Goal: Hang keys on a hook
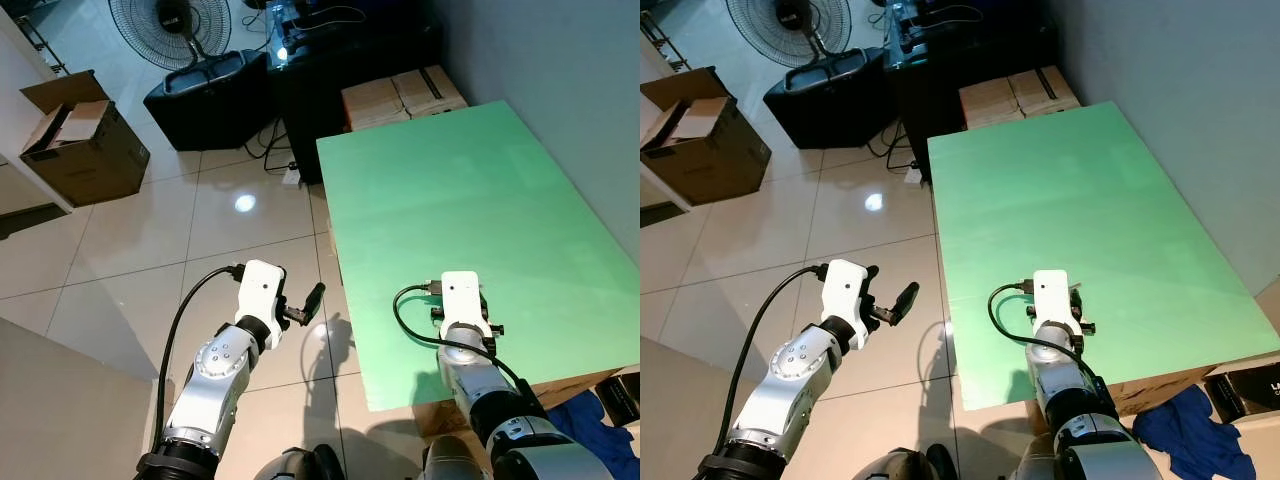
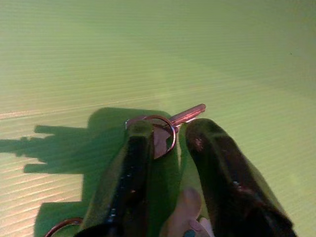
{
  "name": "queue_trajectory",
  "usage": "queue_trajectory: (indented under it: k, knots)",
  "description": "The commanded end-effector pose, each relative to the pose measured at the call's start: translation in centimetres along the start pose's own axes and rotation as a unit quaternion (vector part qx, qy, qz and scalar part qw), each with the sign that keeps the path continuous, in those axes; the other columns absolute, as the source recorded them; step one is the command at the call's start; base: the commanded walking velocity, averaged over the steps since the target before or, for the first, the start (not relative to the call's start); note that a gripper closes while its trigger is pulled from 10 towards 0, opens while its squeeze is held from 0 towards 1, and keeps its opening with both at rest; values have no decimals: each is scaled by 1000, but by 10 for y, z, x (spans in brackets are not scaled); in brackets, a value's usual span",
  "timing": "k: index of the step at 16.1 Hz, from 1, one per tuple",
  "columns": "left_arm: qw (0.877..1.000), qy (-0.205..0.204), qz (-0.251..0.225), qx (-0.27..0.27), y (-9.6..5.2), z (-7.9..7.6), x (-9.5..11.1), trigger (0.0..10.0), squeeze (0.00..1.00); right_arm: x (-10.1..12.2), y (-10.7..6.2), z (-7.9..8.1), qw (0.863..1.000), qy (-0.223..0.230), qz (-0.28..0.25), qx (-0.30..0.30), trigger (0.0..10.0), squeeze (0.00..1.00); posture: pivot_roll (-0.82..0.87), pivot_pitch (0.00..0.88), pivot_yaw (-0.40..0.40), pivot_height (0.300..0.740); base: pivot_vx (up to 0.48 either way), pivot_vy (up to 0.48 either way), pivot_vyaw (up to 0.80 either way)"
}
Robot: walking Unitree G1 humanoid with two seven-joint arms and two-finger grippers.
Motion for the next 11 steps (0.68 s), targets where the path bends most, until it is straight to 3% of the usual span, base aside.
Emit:
queue_trajectory:
  k: [1,6,11]
  knots:
    - [1000,2,8,6,-3,5,-3,10000,0,-7,-5,9,1000,-2,14,15,0,0,-266,127,255,740,0,0,0]
    - [1000,1,7,2,-1,2,-2,10000,0,1,-4,10,1000,9,-1,17,0,0,-267,132,258,740,0,0,0]
    - [1000,2,5,5,0,5,0,10000,0,51,-5,14,995,44,-86,19,0,0,-275,113,254,740,0,0,0]
Point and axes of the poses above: a point about 5 cm out from each wrist's last joint towards the gripper, its own y axis pointing out of the wrist towards the gripper, its own x axis along the axis of the wrist's last joint, z = x × y, the point moved 3 cm from there along y, pointing out of the wrist towards the gripper, and after that the axes turned 2 degrees about y, right-handed, at the moved point
